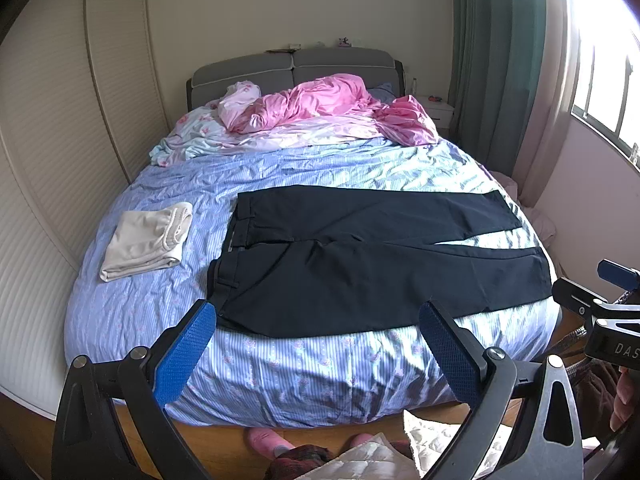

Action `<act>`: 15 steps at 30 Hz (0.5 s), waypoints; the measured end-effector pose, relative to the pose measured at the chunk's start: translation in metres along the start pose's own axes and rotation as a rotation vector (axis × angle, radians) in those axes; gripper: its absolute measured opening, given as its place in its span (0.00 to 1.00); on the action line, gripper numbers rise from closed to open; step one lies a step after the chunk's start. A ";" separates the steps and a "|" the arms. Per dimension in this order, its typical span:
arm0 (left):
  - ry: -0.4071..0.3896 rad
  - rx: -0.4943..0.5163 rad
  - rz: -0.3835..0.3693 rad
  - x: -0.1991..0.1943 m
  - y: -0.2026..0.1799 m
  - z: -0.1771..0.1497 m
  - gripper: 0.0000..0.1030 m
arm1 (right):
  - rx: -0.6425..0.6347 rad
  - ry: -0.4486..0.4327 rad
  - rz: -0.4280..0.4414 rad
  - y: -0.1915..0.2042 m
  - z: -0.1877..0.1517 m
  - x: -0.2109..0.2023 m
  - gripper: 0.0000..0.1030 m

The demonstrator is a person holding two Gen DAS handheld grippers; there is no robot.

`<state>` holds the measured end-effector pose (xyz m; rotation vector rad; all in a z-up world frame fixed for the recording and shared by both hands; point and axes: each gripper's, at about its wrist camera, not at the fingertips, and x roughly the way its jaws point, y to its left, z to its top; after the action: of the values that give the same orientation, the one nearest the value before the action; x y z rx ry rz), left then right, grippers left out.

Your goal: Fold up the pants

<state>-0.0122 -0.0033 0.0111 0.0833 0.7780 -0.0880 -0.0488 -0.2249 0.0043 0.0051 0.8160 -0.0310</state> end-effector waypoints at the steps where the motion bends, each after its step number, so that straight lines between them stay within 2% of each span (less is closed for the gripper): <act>1: 0.000 0.000 -0.001 0.000 0.000 -0.001 1.00 | 0.001 0.000 0.000 0.000 0.000 0.000 1.00; 15: -0.001 -0.001 0.000 0.000 0.001 0.000 1.00 | -0.001 0.002 0.000 -0.002 0.001 0.001 1.00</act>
<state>-0.0121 -0.0023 0.0113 0.0823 0.7775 -0.0877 -0.0475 -0.2274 0.0039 0.0041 0.8184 -0.0302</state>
